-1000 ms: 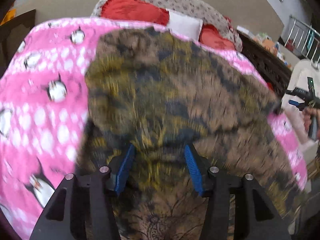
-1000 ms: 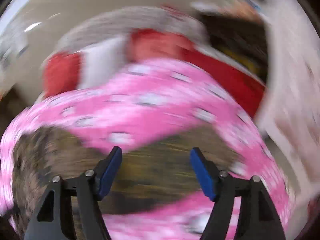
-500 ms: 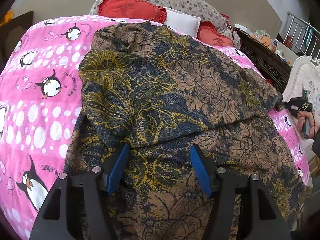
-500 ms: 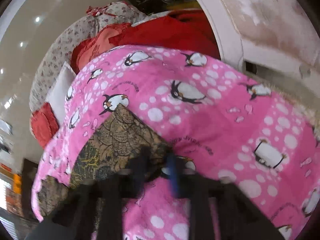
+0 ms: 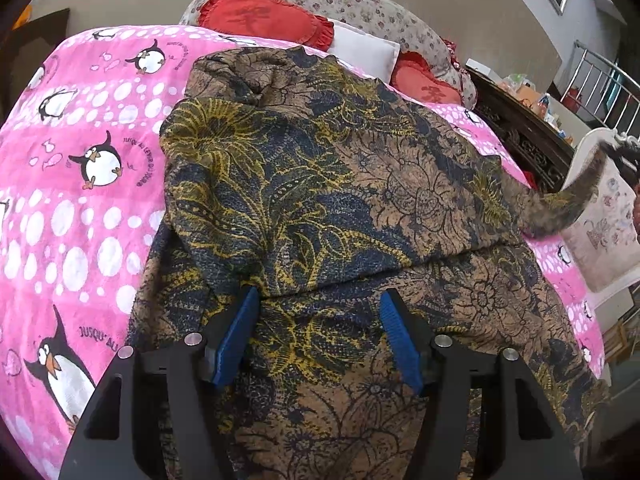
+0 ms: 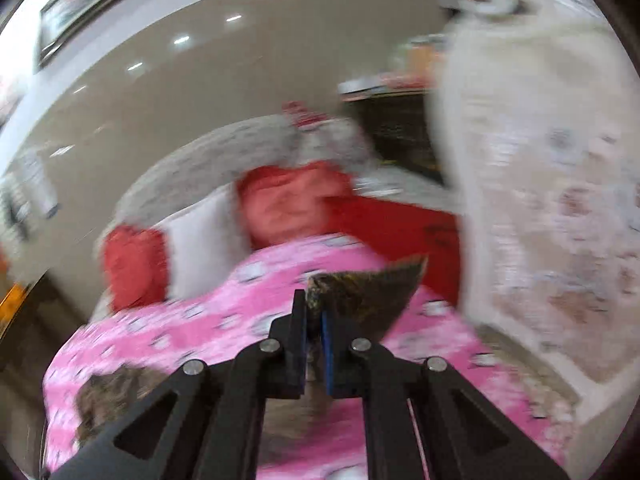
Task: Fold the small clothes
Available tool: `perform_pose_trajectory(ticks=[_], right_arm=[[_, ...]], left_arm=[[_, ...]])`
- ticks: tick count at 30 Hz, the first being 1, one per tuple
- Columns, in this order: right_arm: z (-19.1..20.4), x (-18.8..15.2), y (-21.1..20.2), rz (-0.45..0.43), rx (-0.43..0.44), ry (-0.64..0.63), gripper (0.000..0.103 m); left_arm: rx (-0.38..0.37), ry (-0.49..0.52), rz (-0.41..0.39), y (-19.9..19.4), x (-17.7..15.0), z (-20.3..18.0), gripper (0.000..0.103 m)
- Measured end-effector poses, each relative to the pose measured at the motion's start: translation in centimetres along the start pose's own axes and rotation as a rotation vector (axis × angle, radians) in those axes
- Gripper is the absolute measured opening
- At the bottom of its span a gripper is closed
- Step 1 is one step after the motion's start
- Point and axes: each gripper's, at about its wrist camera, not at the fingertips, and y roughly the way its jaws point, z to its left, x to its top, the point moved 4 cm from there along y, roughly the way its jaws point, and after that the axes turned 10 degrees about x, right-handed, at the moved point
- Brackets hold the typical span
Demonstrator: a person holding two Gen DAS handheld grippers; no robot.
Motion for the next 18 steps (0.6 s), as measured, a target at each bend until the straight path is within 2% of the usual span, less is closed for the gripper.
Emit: perform_pose_trajectory(ticks=[1,4,8,11,15,18], right_arm=[[2.2,-0.6,0.8,0.017,0.043,-0.023,0.006],[12.2,-4.7,5.0,0.112,0.238,-0.111,0.006],[24.8,-12.4,10.1,0.258,0.480,-0.179,0.006],[31.7,-19.1,13.7,0.376,0.588,-0.197,0.006],[36.1,-28.6,18.0,0.567,0.572,-0.250,0.006],[35.7,-33.3,19.1,0.666,0.470,-0.319,0.010]], left_arm=[[-0.005,-0.005,0.000,0.0,0.0,0.0,0.043],[-0.018,-0.016,-0.001,-0.1,0.0,0.2,0.044],[-0.026,-0.023,-0.002,-0.1,0.0,0.2,0.044],[-0.033,-0.029,-0.002,-0.1,0.0,0.3,0.044],[-0.043,-0.038,-0.002,-0.2,0.0,0.5,0.044],[-0.060,-0.051,-0.002,-0.2,0.1,0.8,0.044]])
